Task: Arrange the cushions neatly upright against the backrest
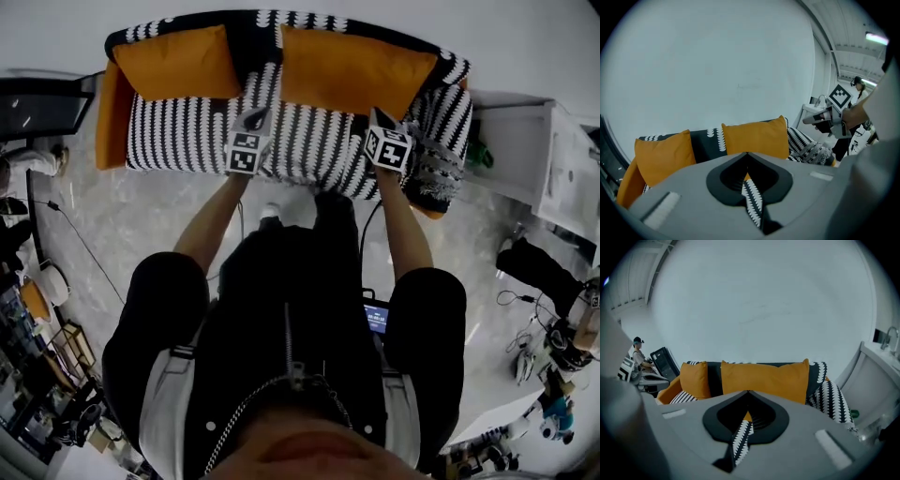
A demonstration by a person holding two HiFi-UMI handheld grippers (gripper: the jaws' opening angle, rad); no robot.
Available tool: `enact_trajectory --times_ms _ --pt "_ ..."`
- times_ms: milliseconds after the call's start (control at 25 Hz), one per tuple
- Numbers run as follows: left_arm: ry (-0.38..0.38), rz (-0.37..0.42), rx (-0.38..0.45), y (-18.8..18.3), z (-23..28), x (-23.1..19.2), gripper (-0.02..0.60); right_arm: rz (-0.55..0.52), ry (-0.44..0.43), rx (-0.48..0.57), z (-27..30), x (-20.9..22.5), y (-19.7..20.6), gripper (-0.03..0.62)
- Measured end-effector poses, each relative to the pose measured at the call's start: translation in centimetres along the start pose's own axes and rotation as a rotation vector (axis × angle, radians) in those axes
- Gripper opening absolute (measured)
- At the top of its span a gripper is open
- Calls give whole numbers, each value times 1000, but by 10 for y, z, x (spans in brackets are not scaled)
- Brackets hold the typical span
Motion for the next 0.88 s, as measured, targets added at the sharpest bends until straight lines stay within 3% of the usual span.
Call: enact_trajectory --times_ms 120,440,880 --pt "-2 -14 36 12 -40 -10 9 -38 35 54 -32 -55 1 3" --pt "10 12 137 39 -146 -28 9 -57 -10 191 -104 -199 7 3" --pt "-42 -13 248 52 -223 -54 9 -119 -77 188 -144 -294 22 2"
Point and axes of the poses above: the fingertips, and each gripper's own axes: z forward along the fingers, x to its right, y out of its underside, the point moved 2 cm from there along -z, backward along the fingers, and after that the axes turned 10 degrees about -z, right-handed, at the moved point
